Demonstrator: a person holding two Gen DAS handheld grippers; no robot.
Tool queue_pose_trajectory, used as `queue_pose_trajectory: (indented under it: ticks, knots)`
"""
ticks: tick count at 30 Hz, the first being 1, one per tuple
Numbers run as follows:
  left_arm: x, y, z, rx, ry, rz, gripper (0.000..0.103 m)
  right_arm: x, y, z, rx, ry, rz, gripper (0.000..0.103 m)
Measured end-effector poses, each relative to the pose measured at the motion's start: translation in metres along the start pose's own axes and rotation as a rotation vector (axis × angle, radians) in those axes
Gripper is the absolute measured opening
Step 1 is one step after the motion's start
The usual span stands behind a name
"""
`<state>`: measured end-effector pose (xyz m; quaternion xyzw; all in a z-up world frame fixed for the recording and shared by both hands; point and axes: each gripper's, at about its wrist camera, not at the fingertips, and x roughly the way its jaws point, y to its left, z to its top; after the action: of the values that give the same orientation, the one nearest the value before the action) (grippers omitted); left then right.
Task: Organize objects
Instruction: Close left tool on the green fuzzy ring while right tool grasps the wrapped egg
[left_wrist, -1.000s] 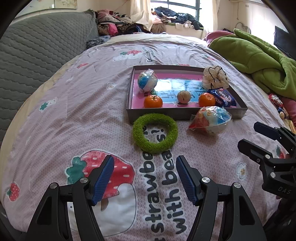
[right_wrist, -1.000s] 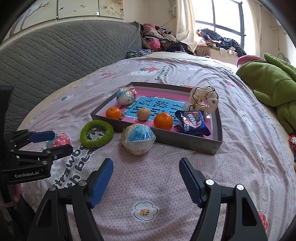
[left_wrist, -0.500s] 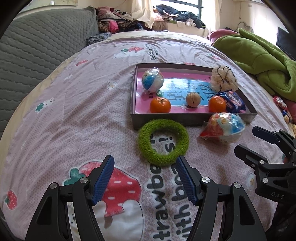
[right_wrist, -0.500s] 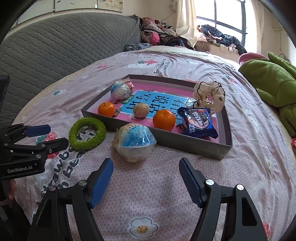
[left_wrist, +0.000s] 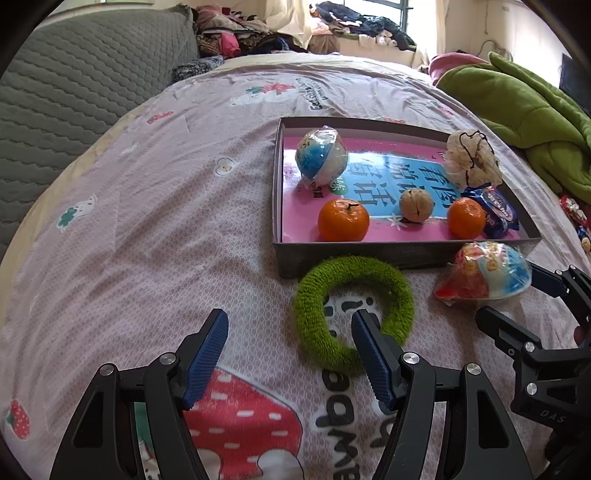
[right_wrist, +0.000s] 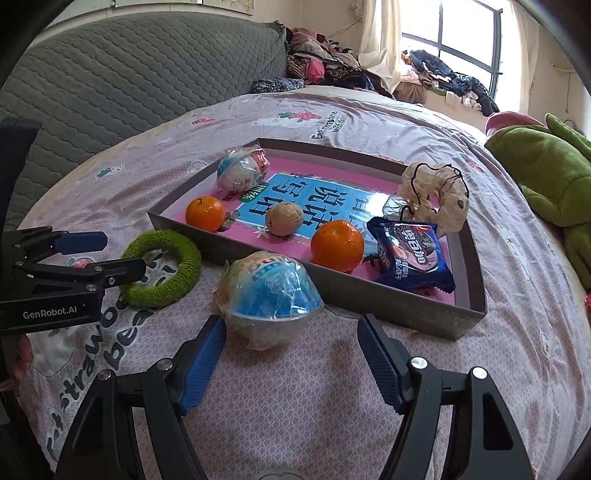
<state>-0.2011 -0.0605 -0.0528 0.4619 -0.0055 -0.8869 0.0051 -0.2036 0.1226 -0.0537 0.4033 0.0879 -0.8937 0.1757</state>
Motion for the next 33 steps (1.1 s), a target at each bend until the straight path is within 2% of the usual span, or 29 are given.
queue_pose_trajectory:
  ticks: [9, 11, 14, 16, 18, 22, 24, 25, 33]
  knots:
    - [0.018, 0.001, 0.003, -0.009, 0.018, -0.002, 0.071, 0.017, 0.008, 0.005, -0.007, -0.002, 0.002, 0.073]
    - [0.019, 0.002, 0.004, -0.010, 0.017, -0.008, 0.071, 0.019, 0.009, 0.007, -0.005, -0.003, 0.003, 0.069]
    - [0.022, 0.001, 0.006, -0.012, 0.012, -0.019, 0.070, 0.021, 0.011, 0.008, -0.007, -0.008, 0.019, 0.055]
    - [0.023, 0.001, 0.007, -0.009, 0.011, -0.025, 0.066, 0.021, 0.013, 0.008, -0.012, -0.012, 0.016, 0.055]
    - [0.024, 0.000, 0.008, -0.005, 0.009, -0.032, 0.054, 0.021, 0.012, 0.008, -0.009, -0.015, 0.023, 0.055]
    - [0.026, -0.001, 0.007, 0.003, 0.012, -0.058, 0.039, 0.019, 0.006, 0.007, 0.025, -0.024, 0.053, 0.054]
    - [0.026, -0.002, 0.006, 0.003, 0.010, -0.073, 0.024, 0.018, 0.003, 0.007, 0.036, -0.022, 0.062, 0.054]
    - [0.026, -0.003, 0.006, 0.003, 0.008, -0.083, 0.021, 0.018, 0.003, 0.007, 0.041, -0.021, 0.066, 0.054]
    - [0.014, -0.009, 0.002, 0.029, -0.018, -0.071, 0.017, 0.013, 0.001, 0.005, 0.066, -0.020, 0.093, 0.054]
